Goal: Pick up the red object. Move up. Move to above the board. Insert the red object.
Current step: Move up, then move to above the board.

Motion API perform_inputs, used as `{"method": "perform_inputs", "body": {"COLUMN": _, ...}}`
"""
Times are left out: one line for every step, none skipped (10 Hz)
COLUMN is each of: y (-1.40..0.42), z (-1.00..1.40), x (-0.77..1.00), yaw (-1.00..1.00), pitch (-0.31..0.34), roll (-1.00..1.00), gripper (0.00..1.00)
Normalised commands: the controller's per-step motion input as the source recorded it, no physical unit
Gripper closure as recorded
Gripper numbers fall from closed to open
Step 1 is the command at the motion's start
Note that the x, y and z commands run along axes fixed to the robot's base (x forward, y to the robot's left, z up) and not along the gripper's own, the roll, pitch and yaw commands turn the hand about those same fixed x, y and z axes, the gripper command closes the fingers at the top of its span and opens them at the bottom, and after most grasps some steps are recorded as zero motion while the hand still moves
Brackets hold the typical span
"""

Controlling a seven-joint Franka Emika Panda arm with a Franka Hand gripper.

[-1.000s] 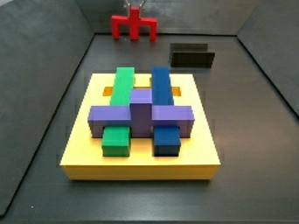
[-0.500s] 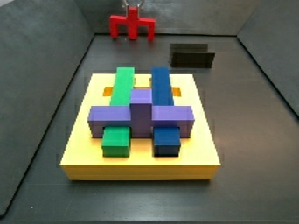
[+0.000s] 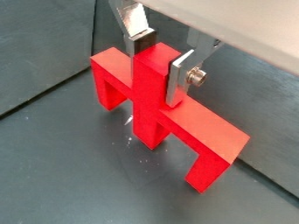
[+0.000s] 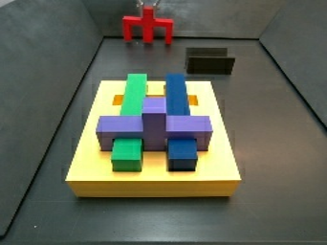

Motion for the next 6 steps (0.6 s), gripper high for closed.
{"method": "perform_inputs", "body": {"y": 0.05, "z": 0.78, "x": -0.05, "yaw": -0.01, "pitch": 0.036, "roll": 0.02, "gripper": 1.00}}
{"method": "perform_inputs", "body": {"y": 0.04, "z": 0.54, "x": -0.06, "yaw": -0.01, "pitch": 0.071, "roll": 0.04, "gripper": 1.00}}
{"method": "perform_inputs", "body": {"y": 0.02, "z": 0.25, "x": -0.01, "yaw": 0.00, "pitch": 0.061, "roll": 0.07, "gripper": 1.00}}
{"method": "perform_inputs", "body": {"y": 0.00, "z": 1.40, "x": 0.00, "yaw": 0.00, "pitch": 0.000, "roll": 0.00, "gripper": 1.00}}
{"method": "perform_inputs", "body": {"y": -0.01, "z": 1.40, "x": -0.03, "yaw": 0.00, "pitch": 0.025, "roll": -0.04, "gripper": 1.00}}
{"method": "perform_inputs", "body": {"y": -0.01, "z": 1.40, "x": -0.05, "yaw": 0.00, "pitch": 0.035, "roll": -0.02, "gripper": 1.00}}
